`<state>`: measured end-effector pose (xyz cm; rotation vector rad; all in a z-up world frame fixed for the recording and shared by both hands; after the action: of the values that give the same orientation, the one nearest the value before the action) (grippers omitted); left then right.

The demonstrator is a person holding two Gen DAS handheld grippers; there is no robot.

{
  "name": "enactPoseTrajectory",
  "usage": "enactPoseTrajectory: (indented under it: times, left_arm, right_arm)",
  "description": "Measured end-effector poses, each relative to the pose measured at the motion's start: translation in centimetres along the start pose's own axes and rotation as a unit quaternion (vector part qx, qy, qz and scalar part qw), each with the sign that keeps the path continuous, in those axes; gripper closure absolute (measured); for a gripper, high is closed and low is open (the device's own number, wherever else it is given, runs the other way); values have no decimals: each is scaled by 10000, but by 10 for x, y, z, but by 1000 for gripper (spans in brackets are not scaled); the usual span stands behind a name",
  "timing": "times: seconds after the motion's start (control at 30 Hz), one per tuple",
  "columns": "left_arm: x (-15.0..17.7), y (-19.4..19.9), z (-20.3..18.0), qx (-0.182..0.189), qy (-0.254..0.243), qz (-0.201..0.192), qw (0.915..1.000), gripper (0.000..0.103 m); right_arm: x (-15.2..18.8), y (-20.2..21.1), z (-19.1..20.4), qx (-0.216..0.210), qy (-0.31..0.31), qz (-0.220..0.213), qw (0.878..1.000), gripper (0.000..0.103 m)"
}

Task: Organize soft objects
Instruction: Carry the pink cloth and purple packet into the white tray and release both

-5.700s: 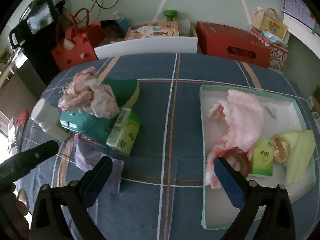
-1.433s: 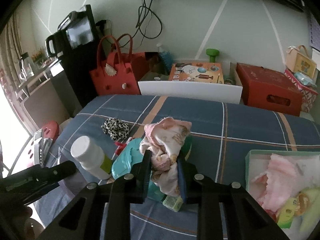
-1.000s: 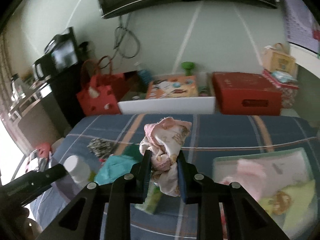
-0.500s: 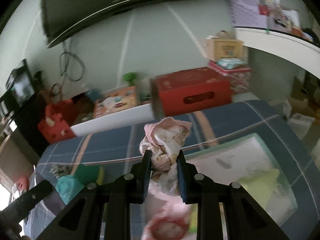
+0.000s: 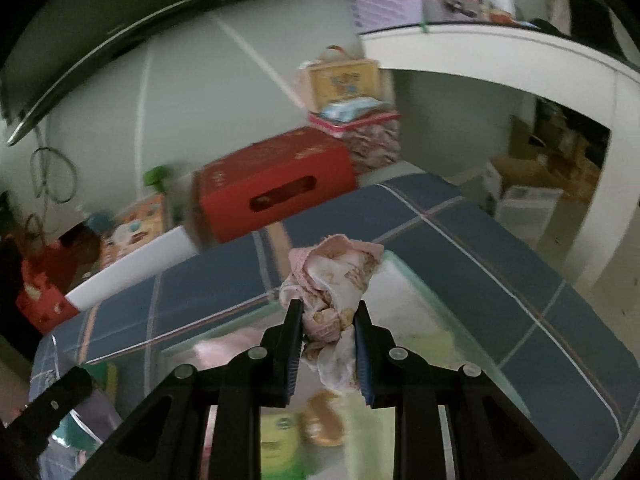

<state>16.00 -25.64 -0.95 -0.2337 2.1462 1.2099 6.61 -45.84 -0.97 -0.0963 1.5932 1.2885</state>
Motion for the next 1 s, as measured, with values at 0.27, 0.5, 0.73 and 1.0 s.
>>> enactPoseTrajectory:
  times: [0.27, 0.5, 0.73, 1.0]
  left_arm:
    - [8, -29, -31, 308, -255, 123, 9991, 47]
    - [12, -53, -46, 423, -388, 180, 9982, 42]
    - [12, -50, -29, 177, -181, 284, 9993, 18]
    - [3, -18, 7, -383, 109, 229, 9989, 13]
  right_arm:
    - [11, -15, -25, 242, -101, 238, 9994, 78]
    - [15, -24, -22, 260, 38, 401, 9989, 75]
    - [15, -20, -13, 276, 212, 468, 9983, 49]
    - [11, -7, -5, 516, 474, 606, 9957, 17]
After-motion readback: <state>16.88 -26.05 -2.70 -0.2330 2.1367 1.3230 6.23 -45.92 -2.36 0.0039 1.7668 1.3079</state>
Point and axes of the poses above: each gripper's, at about its wrist camera, not at the fingertips, and y roughly against the way its jaws point, z to its left, x to its underside, the point moved 8 cm from there along -y, roughly the way its jaws point, and after that the axes turned 4 degrees about y, right-handed, at the moved point
